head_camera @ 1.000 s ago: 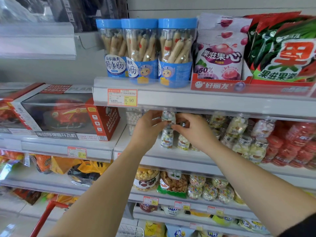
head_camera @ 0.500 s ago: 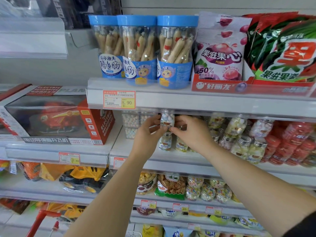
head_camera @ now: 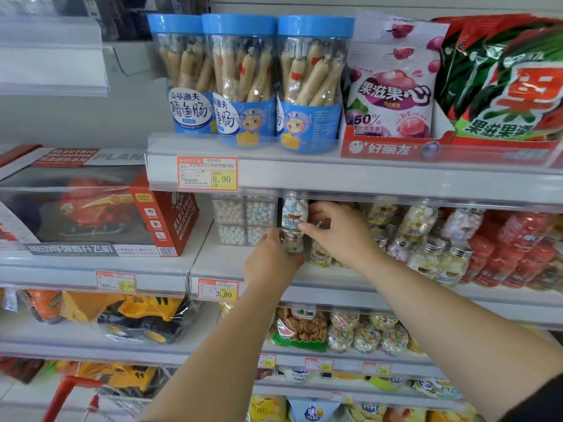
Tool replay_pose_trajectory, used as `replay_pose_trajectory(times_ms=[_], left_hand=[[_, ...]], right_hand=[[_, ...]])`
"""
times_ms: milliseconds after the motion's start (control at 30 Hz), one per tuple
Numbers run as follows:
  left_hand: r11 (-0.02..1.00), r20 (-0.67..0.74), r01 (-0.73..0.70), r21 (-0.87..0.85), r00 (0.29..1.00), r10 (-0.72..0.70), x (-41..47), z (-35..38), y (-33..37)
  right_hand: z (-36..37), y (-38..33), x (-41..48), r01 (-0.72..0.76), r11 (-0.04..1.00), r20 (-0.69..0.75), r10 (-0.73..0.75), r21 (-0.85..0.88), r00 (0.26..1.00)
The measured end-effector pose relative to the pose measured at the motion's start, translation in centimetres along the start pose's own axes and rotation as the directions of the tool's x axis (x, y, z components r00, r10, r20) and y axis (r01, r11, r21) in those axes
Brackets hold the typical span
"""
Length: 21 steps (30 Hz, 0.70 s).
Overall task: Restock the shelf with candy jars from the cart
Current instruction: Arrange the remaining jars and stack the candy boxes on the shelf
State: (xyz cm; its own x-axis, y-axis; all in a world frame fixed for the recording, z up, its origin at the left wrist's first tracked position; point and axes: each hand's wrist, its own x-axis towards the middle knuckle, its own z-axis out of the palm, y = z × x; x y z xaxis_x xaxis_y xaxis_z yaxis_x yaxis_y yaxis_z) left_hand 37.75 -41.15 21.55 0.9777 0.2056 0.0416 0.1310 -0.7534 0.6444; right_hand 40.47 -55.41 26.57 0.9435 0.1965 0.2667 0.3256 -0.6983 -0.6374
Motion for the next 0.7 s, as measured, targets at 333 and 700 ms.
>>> replay_pose_trajectory(times_ms=[333, 700], left_hand=[[1.0, -0.047, 0.02, -0.022, 0.999, -0.021, -0.5, 0.1, -0.1], [0.993, -0.179, -0.107, -0.045, 0.979, 0.097, -1.1, -0.2, 0.3]], right_hand=[[0.0, -0.5, -0.2, 0.007, 1.0, 0.029, -0.007, 0.003, 1.0], [0.5, 0.0, -0.1, -0.003, 1.0, -0.044, 0.003, 0.0, 0.999]])
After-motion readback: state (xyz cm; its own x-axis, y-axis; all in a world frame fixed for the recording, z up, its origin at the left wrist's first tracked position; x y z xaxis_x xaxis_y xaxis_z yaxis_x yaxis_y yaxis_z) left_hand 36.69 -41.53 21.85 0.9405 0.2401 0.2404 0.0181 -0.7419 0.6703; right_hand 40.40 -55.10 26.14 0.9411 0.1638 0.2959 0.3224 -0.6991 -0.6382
